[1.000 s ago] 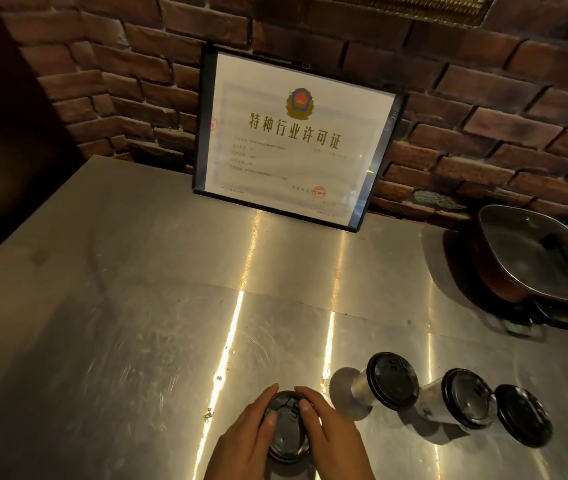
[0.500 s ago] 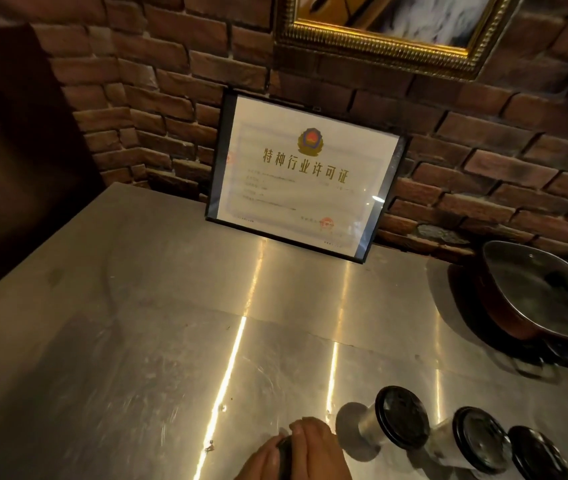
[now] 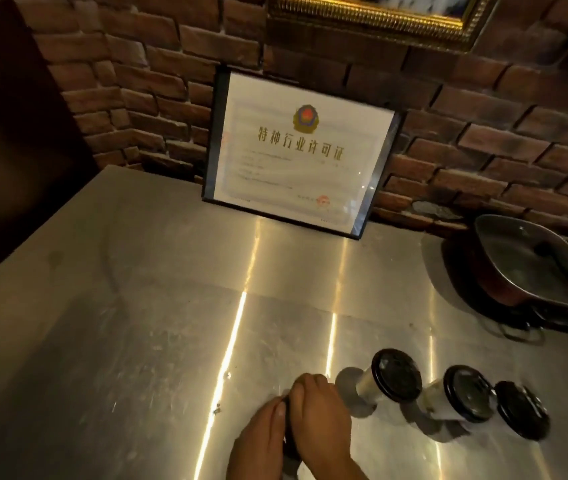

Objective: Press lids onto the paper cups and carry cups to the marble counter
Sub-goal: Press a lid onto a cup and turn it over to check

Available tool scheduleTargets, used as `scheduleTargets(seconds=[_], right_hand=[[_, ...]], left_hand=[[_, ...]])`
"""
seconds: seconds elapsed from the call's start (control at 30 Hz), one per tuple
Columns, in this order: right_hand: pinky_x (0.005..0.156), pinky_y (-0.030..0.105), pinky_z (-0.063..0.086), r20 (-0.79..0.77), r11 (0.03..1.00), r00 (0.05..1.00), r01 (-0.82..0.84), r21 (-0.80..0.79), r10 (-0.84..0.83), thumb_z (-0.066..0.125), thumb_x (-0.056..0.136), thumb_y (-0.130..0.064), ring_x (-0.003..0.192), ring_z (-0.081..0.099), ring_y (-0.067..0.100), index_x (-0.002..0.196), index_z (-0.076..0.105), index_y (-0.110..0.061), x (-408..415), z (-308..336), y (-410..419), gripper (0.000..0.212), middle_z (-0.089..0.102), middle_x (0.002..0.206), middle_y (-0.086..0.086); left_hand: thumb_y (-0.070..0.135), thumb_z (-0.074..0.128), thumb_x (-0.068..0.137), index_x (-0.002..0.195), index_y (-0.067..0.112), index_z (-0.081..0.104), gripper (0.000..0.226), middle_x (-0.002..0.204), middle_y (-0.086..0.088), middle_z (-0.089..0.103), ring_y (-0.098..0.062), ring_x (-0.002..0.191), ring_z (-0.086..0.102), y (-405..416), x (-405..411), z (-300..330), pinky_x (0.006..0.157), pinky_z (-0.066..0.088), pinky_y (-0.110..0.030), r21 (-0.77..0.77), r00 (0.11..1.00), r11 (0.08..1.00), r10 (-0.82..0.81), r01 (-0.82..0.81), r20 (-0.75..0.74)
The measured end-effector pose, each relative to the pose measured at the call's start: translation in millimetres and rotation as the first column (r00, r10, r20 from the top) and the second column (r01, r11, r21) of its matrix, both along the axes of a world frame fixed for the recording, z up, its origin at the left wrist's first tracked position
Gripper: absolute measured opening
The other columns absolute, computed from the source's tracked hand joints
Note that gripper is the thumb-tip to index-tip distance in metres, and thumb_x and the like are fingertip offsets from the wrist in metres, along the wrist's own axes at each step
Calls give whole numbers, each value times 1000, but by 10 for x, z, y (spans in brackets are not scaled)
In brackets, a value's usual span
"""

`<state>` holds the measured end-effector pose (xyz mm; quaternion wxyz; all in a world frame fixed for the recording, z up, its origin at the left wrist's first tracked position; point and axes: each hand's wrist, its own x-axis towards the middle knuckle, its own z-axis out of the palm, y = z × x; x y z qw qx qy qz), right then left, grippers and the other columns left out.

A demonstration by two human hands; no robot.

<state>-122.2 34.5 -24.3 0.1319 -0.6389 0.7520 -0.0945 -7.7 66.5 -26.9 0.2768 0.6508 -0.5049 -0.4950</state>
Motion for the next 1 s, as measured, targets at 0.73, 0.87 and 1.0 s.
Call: scheduleTargets(seconds=[0.73, 0.87, 1.0], right_hand=[[52, 31, 50, -150, 961, 951, -262, 87, 272, 73, 87, -29, 67, 65, 21, 92, 71, -14, -56, 12, 16, 16, 68, 84, 5], [65, 27, 48, -69, 970, 968, -236, 60, 240, 52, 101, -35, 81, 65, 18, 105, 65, -19, -61, 111, -1, 22, 68, 97, 1], [79, 31, 55, 134, 990, 985, -116, 78, 105, 21, 103, -48, 87, 64, 15, 107, 59, -24, -74, 260, -21, 45, 66, 100, -2]], left_hand=[[87, 10, 80, 121, 43, 60, 78, 111, 21, 69, -2, 104, 66, 18, -69, 71, 100, 51, -33, 58, 1000, 998, -4, 3, 28], [72, 19, 88, 106, 53, 60, 49, 99, 25, 70, 4, 96, 66, 17, -93, 93, 94, 53, -29, 55, 998, 998, 30, -33, 46], [50, 30, 102, 101, 52, 61, 31, 92, 31, 68, 8, 91, 65, 21, -104, 160, 87, 51, -22, 34, 998, 999, 36, -38, 50]])
